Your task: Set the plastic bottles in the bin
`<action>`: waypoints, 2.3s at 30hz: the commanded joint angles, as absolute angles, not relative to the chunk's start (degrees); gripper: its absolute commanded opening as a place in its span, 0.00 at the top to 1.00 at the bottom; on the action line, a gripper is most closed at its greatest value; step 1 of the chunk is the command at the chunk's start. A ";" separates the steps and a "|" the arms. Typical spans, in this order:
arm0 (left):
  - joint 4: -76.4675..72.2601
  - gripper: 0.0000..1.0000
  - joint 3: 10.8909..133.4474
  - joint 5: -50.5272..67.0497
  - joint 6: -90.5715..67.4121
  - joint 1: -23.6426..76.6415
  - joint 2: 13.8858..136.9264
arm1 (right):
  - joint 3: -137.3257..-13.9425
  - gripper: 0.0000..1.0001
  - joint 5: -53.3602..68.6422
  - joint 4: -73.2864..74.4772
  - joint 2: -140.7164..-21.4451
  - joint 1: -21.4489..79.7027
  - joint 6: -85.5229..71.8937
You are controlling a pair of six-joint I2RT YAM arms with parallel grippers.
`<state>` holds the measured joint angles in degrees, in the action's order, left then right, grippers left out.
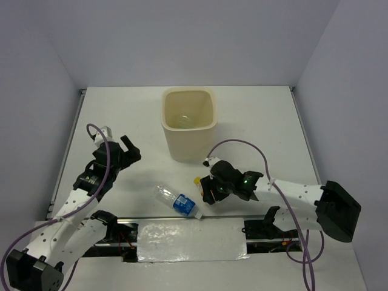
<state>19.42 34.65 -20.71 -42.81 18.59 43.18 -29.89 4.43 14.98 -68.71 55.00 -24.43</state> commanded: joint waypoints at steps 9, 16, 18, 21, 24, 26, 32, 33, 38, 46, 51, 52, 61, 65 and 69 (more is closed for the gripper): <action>21.10 0.01 33.75 -20.48 -46.23 18.54 42.98 | -47.97 0.63 12.01 8.46 -49.22 55.37 -12.76; 23.02 0.01 32.35 -17.58 -46.58 18.54 41.58 | -65.90 0.58 -11.96 4.40 -58.25 54.93 -7.38; 23.55 0.01 31.47 -17.49 -47.37 18.46 41.14 | -70.82 0.57 -15.81 4.13 -64.03 51.96 -7.56; 24.26 0.01 30.85 -16.62 -48.25 18.54 40.17 | -78.38 0.49 -14.07 6.41 -71.33 48.17 -8.96; 24.96 0.01 30.24 -14.07 -47.91 18.54 39.29 | -82.35 0.27 -14.94 7.29 -75.67 46.76 -7.39; 24.52 0.01 29.62 -12.14 -47.11 18.46 38.85 | -82.71 0.10 -15.56 7.30 -76.55 46.50 -6.24; 25.84 0.01 28.65 -6.69 -47.20 18.54 39.29 | -81.83 0.00 -14.25 9.75 -76.03 44.83 -6.42; 25.93 0.01 28.39 -4.85 -46.85 18.63 39.29 | -81.22 0.00 -13.72 9.93 -75.42 44.39 -6.76; 27.42 0.01 28.39 0.25 -47.02 18.72 38.94 | -72.35 0.00 -13.36 9.49 -67.88 42.45 -9.05; 27.17 0.01 23.57 7.28 -52.19 22.75 39.90 | -56.97 0.00 -14.94 9.49 -53.02 36.48 -15.82; 26.54 0.01 25.74 2.56 -57.04 30.31 44.20 | -50.19 0.00 -18.63 9.84 -46.42 35.25 -18.02; 26.63 0.01 26.88 0.55 -58.00 32.24 44.73 | -49.49 0.00 -19.24 10.10 -45.80 35.16 -18.19; 22.68 0.01 27.25 0.18 -62.40 35.67 47.64 | -45.53 0.00 -22.67 12.39 -42.36 34.98 -20.74; 20.13 0.01 28.30 -3.69 -63.81 39.19 50.35 | -44.74 0.00 -23.55 12.83 -42.19 34.98 -21.53; 17.23 0.01 30.14 -4.92 -62.93 41.31 55.36 | -44.56 0.00 -25.30 14.14 -41.75 34.98 -21.18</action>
